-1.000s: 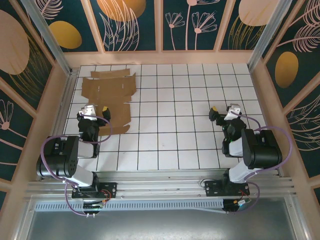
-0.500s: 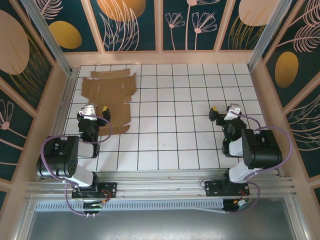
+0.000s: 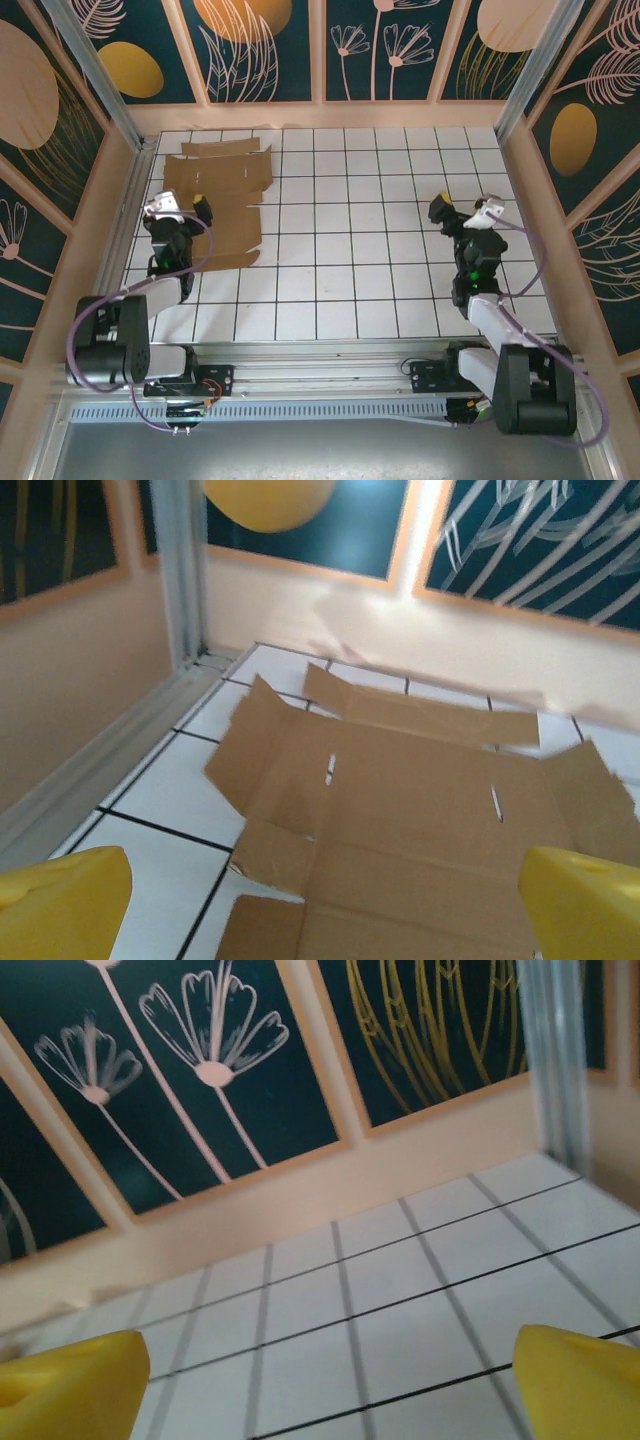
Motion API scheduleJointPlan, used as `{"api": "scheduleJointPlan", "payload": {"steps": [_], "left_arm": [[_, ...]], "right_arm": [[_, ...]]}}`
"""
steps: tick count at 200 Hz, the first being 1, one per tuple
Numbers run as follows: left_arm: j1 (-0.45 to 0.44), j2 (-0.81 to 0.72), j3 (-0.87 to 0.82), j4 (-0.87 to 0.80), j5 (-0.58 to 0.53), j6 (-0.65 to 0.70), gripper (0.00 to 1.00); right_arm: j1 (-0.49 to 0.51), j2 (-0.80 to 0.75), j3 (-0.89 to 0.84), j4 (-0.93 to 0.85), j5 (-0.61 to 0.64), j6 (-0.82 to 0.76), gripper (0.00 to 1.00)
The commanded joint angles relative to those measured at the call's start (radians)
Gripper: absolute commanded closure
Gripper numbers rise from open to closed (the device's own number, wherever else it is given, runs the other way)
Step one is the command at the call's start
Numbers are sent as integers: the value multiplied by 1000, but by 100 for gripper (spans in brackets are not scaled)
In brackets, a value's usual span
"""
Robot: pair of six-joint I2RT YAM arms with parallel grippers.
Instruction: Fold the paper box
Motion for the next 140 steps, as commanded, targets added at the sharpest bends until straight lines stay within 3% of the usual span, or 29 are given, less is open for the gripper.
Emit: {"api": "scheduleJointPlan", "payload": {"steps": [1, 26, 47, 73, 94, 140], "left_arm": [[5, -100, 77, -326, -67, -285, 1], [4, -138, 145, -527, 87, -615, 8], [5, -117, 187, -624, 219, -720, 10], [5, -52, 326, -884, 237, -703, 13], [5, 17, 414, -989, 242, -640, 14], [6, 68, 440, -995, 279, -580, 16]], "right_arm": [[107, -14, 131, -372, -63, 260, 9], [302, 134, 297, -458, -158, 345, 9], [452, 325, 484, -520, -221, 369, 9], [584, 552, 682, -524, -231, 396, 9], [643, 744, 819, -476, -245, 411, 9], [615, 1185, 1254, -507, -193, 354, 11]]}}
